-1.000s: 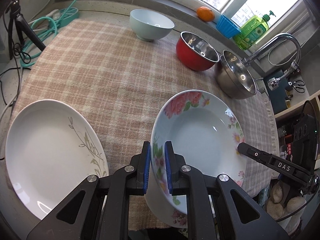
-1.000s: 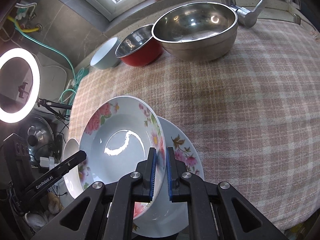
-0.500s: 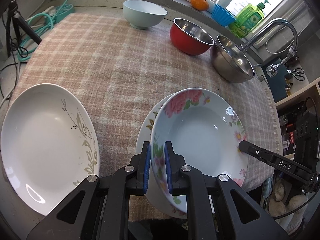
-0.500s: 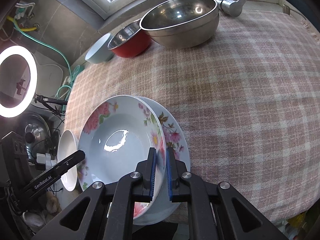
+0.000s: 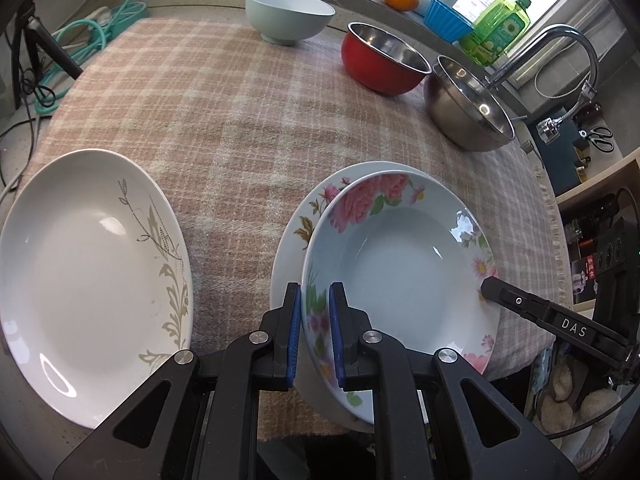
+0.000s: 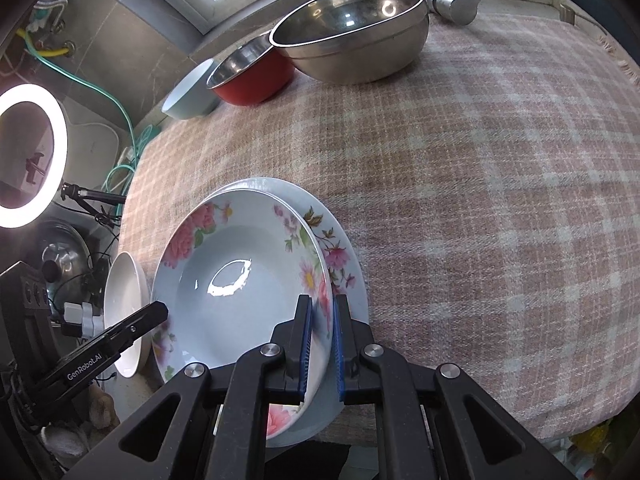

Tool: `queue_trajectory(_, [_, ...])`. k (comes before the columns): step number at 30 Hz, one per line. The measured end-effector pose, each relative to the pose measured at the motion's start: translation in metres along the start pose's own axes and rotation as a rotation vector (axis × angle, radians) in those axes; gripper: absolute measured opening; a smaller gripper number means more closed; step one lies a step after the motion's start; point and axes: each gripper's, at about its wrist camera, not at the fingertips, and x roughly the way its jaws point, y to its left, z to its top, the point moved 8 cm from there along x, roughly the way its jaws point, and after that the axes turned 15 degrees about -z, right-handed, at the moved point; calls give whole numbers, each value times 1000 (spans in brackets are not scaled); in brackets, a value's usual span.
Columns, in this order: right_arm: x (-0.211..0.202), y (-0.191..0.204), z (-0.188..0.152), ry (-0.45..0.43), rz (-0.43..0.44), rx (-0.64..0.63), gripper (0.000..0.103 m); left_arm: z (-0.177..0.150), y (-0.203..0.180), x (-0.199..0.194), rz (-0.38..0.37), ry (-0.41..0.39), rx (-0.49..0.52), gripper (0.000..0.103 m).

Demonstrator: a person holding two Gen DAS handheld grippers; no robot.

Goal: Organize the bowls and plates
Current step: 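Lower the rose-pattern plate into the pink-floral plate and open both grippers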

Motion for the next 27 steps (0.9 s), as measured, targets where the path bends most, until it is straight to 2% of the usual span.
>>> queue_trajectory(13, [1,4,0,-17,-15,-8,9,2,0,0,25,-7,33,12])
queue_trajectory(24, [-2,2,2,-25,-39,-12,12,3,-5,-2,15,2,60,16])
queue_trajectory(27, [-5,-2,2,-29,-43,-8,18,3,-5,-3,6,0,57,16])
